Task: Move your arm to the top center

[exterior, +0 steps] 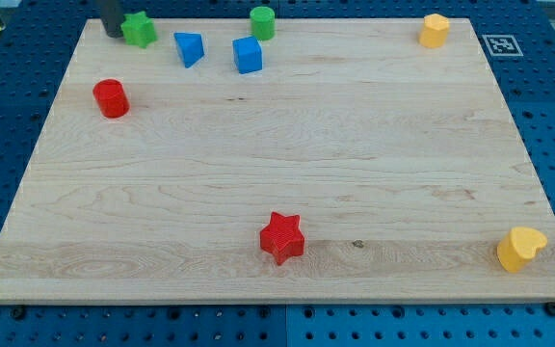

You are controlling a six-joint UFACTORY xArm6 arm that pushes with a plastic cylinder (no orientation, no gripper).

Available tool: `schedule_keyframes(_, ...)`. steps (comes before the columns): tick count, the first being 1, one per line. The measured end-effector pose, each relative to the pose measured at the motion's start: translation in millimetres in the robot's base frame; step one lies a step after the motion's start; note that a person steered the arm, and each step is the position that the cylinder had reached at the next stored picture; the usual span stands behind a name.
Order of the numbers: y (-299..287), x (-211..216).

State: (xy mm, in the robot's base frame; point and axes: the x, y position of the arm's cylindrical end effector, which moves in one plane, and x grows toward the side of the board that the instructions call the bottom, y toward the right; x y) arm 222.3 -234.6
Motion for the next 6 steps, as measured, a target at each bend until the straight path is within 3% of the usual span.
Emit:
schedule_keyframes(3, 52.4, 1.0)
schedule_keyframes(4, 16.9, 23.2)
schedule_keyframes(5, 32.3, 59.8)
schedule_keyframes(6, 87.9, 94.1)
